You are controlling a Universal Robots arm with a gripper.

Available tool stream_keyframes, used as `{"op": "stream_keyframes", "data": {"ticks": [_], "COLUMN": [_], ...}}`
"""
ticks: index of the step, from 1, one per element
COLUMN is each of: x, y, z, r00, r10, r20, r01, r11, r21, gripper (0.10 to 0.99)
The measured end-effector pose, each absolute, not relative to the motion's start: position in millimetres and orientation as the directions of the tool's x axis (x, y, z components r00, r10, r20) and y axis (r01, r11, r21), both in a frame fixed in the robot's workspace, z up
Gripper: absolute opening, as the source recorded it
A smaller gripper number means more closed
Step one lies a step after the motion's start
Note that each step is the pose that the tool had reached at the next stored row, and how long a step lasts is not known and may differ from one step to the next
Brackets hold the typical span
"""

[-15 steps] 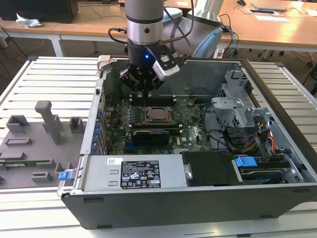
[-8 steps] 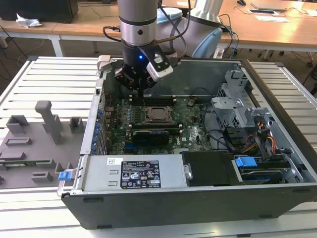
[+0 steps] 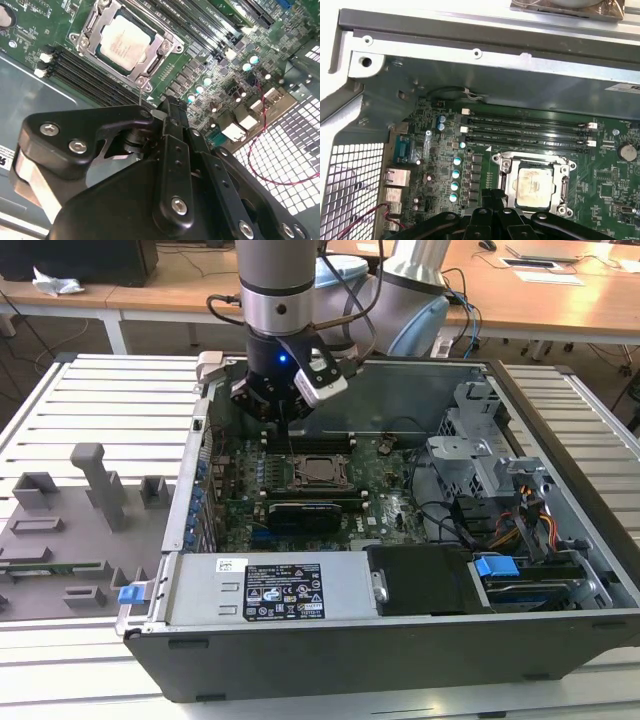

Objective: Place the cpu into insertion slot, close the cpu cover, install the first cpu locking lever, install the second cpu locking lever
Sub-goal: 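Install the first cpu locking lever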

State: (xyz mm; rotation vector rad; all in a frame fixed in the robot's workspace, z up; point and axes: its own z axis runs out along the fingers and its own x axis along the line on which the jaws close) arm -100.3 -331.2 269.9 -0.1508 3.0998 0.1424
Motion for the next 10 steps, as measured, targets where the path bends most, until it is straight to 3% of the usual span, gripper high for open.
{"op": "stream_keyframes", "data": {"ticks": [10], "x": [-104.3], "y": [-331.2], "z": [258.4], "r00": [-0.995], "r10": [-0.093], "r20": [-0.044], "r01": [-0.098], "r11": [0.985], "r21": [0.139], "gripper": [0.106]}}
